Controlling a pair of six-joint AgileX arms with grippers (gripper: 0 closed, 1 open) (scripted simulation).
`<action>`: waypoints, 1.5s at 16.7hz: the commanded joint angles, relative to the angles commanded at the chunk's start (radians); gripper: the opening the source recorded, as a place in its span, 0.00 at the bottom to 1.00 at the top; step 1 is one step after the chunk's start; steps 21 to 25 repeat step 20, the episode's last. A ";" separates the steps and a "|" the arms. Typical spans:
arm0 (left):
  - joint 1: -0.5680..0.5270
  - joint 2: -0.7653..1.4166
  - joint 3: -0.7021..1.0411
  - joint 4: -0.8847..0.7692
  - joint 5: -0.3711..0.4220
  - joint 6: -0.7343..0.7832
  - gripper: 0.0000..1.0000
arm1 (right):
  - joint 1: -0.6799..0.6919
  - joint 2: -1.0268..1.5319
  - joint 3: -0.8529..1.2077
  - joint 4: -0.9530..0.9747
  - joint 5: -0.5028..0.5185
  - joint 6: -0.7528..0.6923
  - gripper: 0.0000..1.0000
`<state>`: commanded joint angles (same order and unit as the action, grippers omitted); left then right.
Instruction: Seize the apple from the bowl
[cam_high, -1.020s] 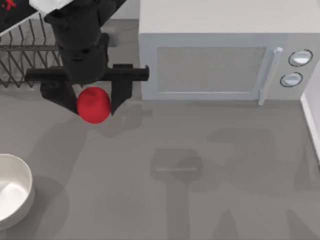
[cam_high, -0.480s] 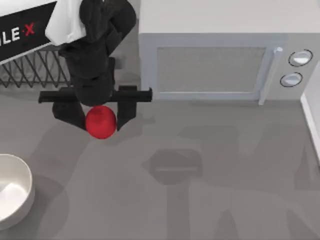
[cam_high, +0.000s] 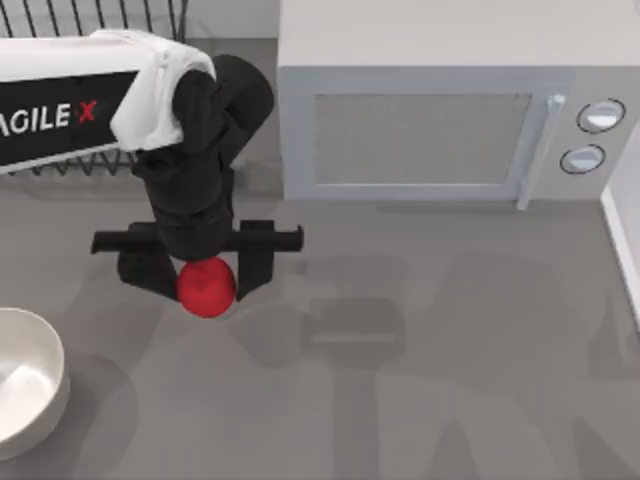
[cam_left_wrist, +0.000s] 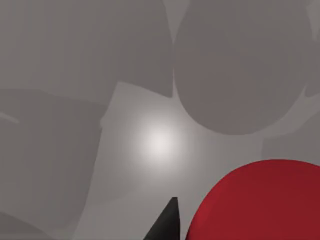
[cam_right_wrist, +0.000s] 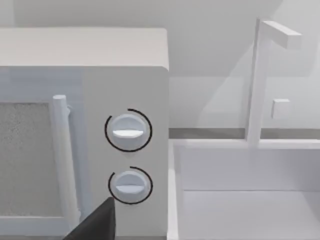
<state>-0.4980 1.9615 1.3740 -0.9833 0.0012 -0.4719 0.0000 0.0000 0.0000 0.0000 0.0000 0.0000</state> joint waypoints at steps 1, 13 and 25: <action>0.000 0.000 0.000 0.000 0.000 0.000 0.00 | 0.000 0.000 0.000 0.000 0.000 0.000 1.00; 0.000 0.000 0.000 0.000 0.000 0.000 0.90 | 0.000 0.000 0.000 0.000 0.000 0.000 1.00; 0.000 0.000 0.000 0.000 0.000 0.000 1.00 | 0.000 0.000 0.000 0.000 0.000 0.000 1.00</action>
